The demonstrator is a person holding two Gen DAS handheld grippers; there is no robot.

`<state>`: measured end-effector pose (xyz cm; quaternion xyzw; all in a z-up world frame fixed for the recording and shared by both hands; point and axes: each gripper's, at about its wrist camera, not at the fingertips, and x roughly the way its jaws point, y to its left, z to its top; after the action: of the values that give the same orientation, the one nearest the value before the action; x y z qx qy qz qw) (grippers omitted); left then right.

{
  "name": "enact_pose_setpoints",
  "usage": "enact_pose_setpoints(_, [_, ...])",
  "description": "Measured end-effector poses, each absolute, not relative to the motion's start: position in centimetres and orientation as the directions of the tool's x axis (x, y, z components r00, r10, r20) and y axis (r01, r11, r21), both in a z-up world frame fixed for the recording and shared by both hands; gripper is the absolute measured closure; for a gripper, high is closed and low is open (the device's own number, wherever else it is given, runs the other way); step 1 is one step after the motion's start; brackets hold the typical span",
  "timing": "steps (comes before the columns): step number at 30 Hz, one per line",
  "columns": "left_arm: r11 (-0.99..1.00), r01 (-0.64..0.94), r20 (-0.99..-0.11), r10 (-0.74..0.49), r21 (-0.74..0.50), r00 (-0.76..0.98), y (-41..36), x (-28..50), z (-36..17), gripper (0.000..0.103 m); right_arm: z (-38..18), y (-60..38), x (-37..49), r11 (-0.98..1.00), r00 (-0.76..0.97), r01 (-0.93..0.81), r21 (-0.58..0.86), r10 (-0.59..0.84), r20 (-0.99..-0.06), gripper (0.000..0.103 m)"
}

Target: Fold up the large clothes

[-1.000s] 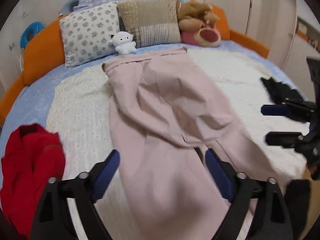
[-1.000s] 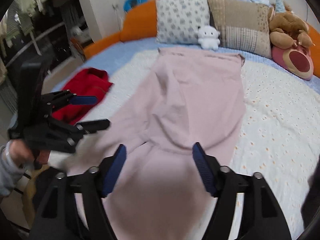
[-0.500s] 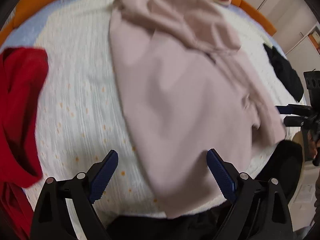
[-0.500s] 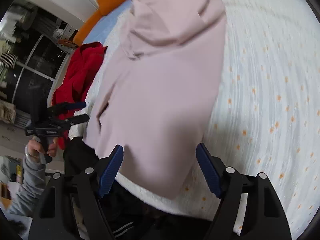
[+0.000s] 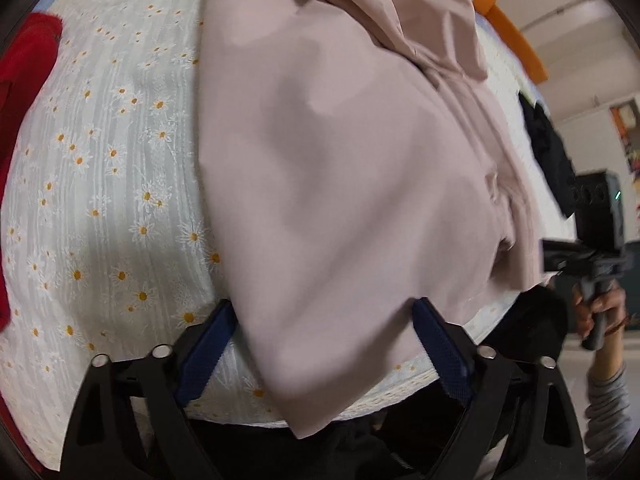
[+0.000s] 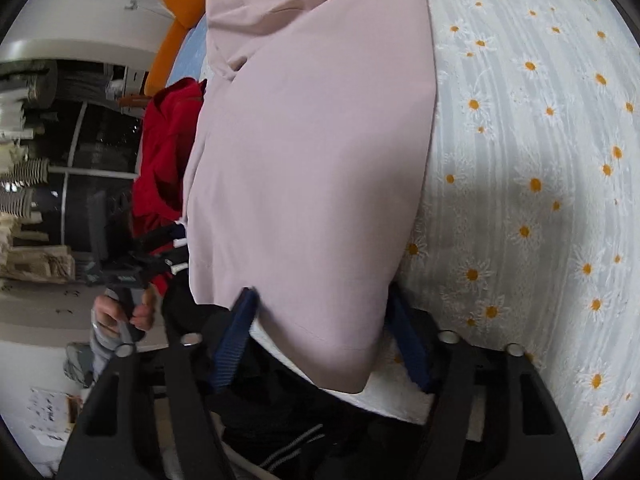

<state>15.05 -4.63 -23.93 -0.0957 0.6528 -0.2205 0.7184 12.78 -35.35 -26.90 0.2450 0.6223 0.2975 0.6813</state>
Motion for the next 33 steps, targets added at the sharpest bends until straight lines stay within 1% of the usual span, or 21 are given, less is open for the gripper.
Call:
enact_pose_setpoints(1, [0.886, 0.178, -0.894, -0.444, -0.429, 0.056, -4.3, 15.1, -23.8, 0.036, -26.9, -35.6, 12.8, 0.685, 0.053, -0.093, 0.722, 0.728, -0.684, 0.066])
enact_pose_setpoints(2, [0.889, 0.171, -0.895, -0.441, -0.426, 0.062, -3.8, 15.1, -23.7, 0.041, -27.0, -36.0, 12.9, 0.666, 0.063, -0.074, 0.742, 0.746, -0.663, 0.077])
enact_pose_setpoints(3, [0.887, 0.159, -0.892, -0.448, -0.434, 0.063, -3.5, 15.3, -23.5, 0.050, -27.2, -36.1, 13.0, 0.651, 0.069, -0.061, 0.757, 0.759, -0.647, 0.084])
enact_pose_setpoints(4, [0.882, 0.143, -0.885, -0.461, -0.449, 0.064, -3.1, 15.4, -23.3, 0.057, -27.2, -36.3, 13.1, 0.628, 0.077, -0.049, 0.777, 0.778, -0.624, 0.087])
enact_pose_setpoints(5, [0.879, 0.132, -0.880, -0.470, -0.459, 0.067, -2.7, 15.4, -23.1, 0.060, -27.1, -36.5, 13.1, 0.612, 0.084, -0.047, 0.789, 0.790, -0.608, 0.091])
enact_pose_setpoints(6, [0.867, 0.113, -0.867, -0.493, -0.484, 0.069, -2.1, 15.5, -22.8, 0.066, -26.8, -36.6, 13.3, 0.591, 0.086, -0.047, 0.806, 0.806, -0.586, 0.091])
enact_pose_setpoints(7, [0.853, 0.090, -0.851, -0.521, -0.515, 0.068, -1.5, 15.6, -22.6, 0.068, -26.4, -36.7, 13.4, 0.558, 0.094, -0.043, 0.829, 0.828, -0.552, 0.092])
enact_pose_setpoints(8, [0.843, 0.076, -0.841, -0.537, -0.533, 0.066, -1.1, 15.8, -22.4, 0.069, -25.9, -36.9, 13.6, 0.540, 0.095, -0.046, 0.841, 0.840, -0.534, 0.092])
enact_pose_setpoints(10, [0.811, 0.041, -0.808, -0.585, -0.584, 0.062, 0.1, 16.2, -22.1, 0.073, -25.1, -37.2, 13.9, 0.523, 0.101, -0.061, 0.850, 0.851, -0.516, 0.092])
enact_pose_setpoints(12, [0.786, 0.017, -0.784, -0.619, -0.619, 0.048, 1.1, 16.3, -22.0, 0.073, -24.2, -37.2, 14.2, 0.486, 0.098, -0.066, 0.872, 0.873, -0.479, 0.092])
enact_pose_setpoints(13, [0.773, 0.014, -0.772, -0.634, -0.634, 0.045, 1.5, 16.3, -21.8, 0.079, -23.9, -37.4, 14.3, 0.479, 0.099, -0.070, 0.875, 0.876, -0.471, 0.092])
enact_pose_setpoints(14, [0.737, 0.013, -0.736, -0.676, -0.676, 0.039, 1.8, 16.2, -21.6, 0.085, -23.6, -37.3, 14.3, 0.477, 0.099, -0.075, 0.876, 0.877, -0.469, 0.092])
enact_pose_setpoints(15, [0.721, 0.004, -0.720, -0.693, -0.693, 0.035, 2.2, 16.2, -21.5, 0.083, -23.4, -37.2, 14.3, 0.476, 0.097, -0.078, 0.876, 0.878, -0.469, 0.092])
enact_pose_setpoints(16, [0.703, -0.005, -0.703, -0.711, -0.711, 0.038, 2.5, 16.0, -21.2, 0.084, -23.2, -37.2, 14.4, 0.474, 0.090, -0.079, 0.877, 0.880, -0.467, 0.092])
enact_pose_setpoints(18, [0.700, 0.023, -0.699, -0.714, -0.714, 0.040, 2.1, 15.9, -20.4, 0.084, -23.3, -37.2, 14.4, 0.469, 0.081, -0.075, 0.880, 0.882, -0.463, 0.092])
enact_pose_setpoints(20, [0.691, 0.015, -0.690, -0.723, -0.723, 0.035, 1.7, 16.0, -20.4, 0.084, -23.4, -37.2, 14.8, 0.452, 0.082, -0.068, 0.890, 0.891, -0.446, 0.092])
enact_pose_setpoints(22, [0.640, -0.013, -0.639, -0.767, -0.769, 0.049, 1.5, 16.3, -20.4, 0.089, -23.5, -37.9, 15.3, 0.412, 0.092, -0.058, 0.910, 0.909, -0.406, 0.092])
enact_pose_setpoints(24, [0.598, 0.003, -0.597, -0.800, -0.801, 0.069, 1.5, 16.8, -19.6, 0.092, -22.6, -37.9, 15.6, 0.371, 0.126, -0.077, 0.925, 0.924, -0.360, 0.092])
enact_pose_setpoints(28, [0.545, 0.090, -0.534, -0.836, -0.834, 0.125, 0.8, 19.9, -15.8, 0.093, -19.3, -39.4, 17.9, 0.322, 0.186, -0.160, 0.933, 0.938, -0.292, 0.095])
enact_pose_setpoints(30, [0.516, 0.119, -0.491, -0.850, -0.848, 0.188, 1.1, 22.4, -13.8, 0.093, -17.8, -39.7, 19.7, 0.314, 0.218, -0.188, 0.931, 0.937, -0.272, 0.096])
enact_pose_setpoints(33, [0.478, 0.133, -0.437, -0.863, -0.868, 0.252, 1.9, 26.7, -12.0, 0.093, -15.5, -40.6, 24.5, 0.298, 0.271, -0.219, 0.929, 0.933, -0.236, 0.096])
